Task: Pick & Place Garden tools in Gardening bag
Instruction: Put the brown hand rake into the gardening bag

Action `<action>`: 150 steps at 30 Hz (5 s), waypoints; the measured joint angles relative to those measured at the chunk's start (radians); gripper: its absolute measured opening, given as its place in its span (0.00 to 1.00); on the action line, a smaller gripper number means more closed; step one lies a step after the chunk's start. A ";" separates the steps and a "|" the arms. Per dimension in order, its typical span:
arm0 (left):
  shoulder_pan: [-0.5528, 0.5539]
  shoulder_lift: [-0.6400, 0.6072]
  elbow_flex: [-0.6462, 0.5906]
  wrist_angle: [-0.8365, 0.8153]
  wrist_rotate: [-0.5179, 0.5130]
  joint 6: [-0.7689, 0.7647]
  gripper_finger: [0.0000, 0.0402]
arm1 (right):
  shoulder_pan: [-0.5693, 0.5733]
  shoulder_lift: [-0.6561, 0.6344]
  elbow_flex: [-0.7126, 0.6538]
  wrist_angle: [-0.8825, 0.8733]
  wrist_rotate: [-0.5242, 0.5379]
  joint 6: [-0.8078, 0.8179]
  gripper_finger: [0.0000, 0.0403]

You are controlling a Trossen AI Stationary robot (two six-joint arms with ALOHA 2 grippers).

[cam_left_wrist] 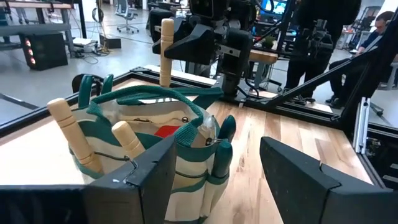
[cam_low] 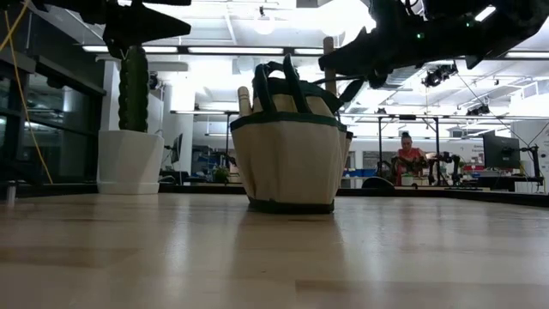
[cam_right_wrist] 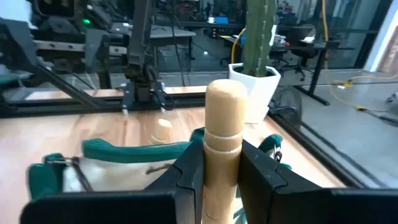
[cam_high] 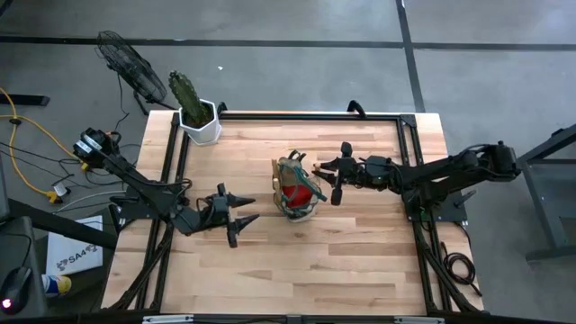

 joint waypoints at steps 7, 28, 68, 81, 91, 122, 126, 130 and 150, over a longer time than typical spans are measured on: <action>0.000 0.000 0.000 0.000 0.004 -0.013 0.56 | 0.001 0.000 0.000 0.001 -0.035 0.022 0.15; 0.000 0.000 0.000 -0.013 0.006 -0.038 0.56 | 0.028 0.000 0.000 0.027 0.015 0.178 0.15; 0.001 0.001 0.001 -0.053 0.017 -0.091 0.56 | 0.042 0.112 0.001 0.093 0.014 0.216 0.15; 0.001 0.001 0.001 -0.053 0.078 -0.096 0.56 | 0.047 0.106 0.000 0.071 -0.130 -0.002 0.15; 0.001 0.001 0.001 -0.053 0.087 -0.099 0.56 | 0.047 0.107 -0.001 0.088 -0.065 0.013 0.15; 0.001 0.001 0.001 -0.068 0.111 -0.127 0.56 | 0.066 0.088 -0.001 0.106 0.010 0.062 0.15; 0.001 0.001 0.001 -0.068 0.111 -0.140 0.56 | 0.066 0.088 -0.001 0.115 0.003 0.061 0.15; 0.001 0.001 0.001 -0.068 0.111 -0.144 0.56 | 0.066 0.088 -0.001 0.124 -0.012 0.063 0.15; 0.002 0.001 0.001 -0.067 0.109 -0.147 0.56 | 0.066 0.088 0.000 0.114 -0.036 0.073 0.15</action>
